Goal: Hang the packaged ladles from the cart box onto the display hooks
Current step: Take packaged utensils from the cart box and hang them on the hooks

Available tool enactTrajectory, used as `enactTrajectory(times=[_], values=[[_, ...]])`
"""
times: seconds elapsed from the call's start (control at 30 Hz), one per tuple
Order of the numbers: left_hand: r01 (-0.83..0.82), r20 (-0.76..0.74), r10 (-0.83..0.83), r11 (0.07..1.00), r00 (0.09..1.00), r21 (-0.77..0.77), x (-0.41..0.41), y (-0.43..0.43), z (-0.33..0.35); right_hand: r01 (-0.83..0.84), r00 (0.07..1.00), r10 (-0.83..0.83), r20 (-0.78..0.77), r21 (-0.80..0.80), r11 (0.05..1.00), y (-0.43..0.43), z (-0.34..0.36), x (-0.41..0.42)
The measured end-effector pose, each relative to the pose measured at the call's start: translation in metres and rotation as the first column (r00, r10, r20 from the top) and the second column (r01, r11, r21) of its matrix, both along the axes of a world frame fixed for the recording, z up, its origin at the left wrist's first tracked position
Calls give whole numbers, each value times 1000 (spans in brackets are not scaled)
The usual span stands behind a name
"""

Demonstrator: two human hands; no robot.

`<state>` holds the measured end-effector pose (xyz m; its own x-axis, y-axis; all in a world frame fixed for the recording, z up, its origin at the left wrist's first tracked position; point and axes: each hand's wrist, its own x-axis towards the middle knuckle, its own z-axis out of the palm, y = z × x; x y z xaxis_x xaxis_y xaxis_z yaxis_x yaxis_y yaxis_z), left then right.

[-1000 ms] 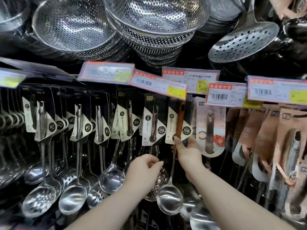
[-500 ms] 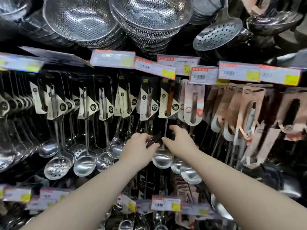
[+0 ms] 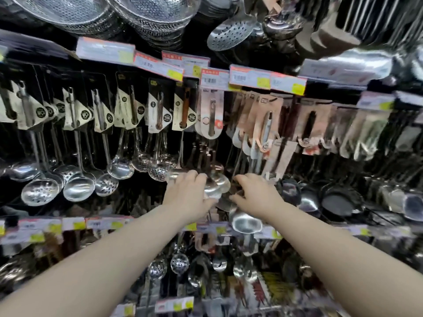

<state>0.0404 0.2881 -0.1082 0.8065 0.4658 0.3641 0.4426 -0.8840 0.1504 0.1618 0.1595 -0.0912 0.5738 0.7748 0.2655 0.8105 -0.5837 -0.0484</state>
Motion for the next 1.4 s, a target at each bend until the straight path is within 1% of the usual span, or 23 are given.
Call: enactTrajectory(times=[0.13, 0.23, 0.3, 0.4, 0.5, 0.67, 0.73, 0.83, 1.0, 1.1, 1.23, 1.4], values=[[69, -61, -71, 997, 996, -25, 25, -66, -16, 81, 997, -81, 2, -37, 996, -84, -16, 16], [151, -109, -152, 988, 982, -17, 54, -138, -30, 195, 980, -198, -27, -78, 978, -178, -31, 26], [229, -139, -230, 973, 963, -18, 75, -196, -39, 280, 956, -287, -63, -98, 955, -255, -43, 31], [359, -186, -364, 931, 912, -64, 103, -292, -55, 422, 894, -440, -91, -163, 892, -373, -59, 30], [465, -213, -477, 879, 853, -108, 123, -387, -68, 552, 808, -577, -118, -187, 812, -478, -68, 24], [614, -237, -630, 776, 740, -145, 145, -517, -84, 682, 690, -709, -145, -200, 704, -604, -83, 15], [650, -265, -662, 746, 701, -144, 155, -557, -90, 719, 638, -753, -161, -225, 657, -640, -91, 16], [704, -299, -711, 694, 636, -151, 175, -606, -100, 768, 552, -802, -230, -235, 596, -683, -108, 22], [774, -338, -772, 611, 538, -165, 230, -671, -123, 830, 434, -851, -295, -236, 505, -738, -139, 43], [806, -376, -795, 565, 476, -176, 274, -707, -138, 865, 367, -875, -316, -229, 446, -769, -149, 73], [836, -414, -819, 509, 397, -205, 338, -742, -153, 886, 289, -888, -357, -252, 390, -802, -155, 126], [849, -443, -829, 475, 341, -234, 423, -775, -167, 897, 213, -898, -385, -288, 336, -830, -166, 187]])
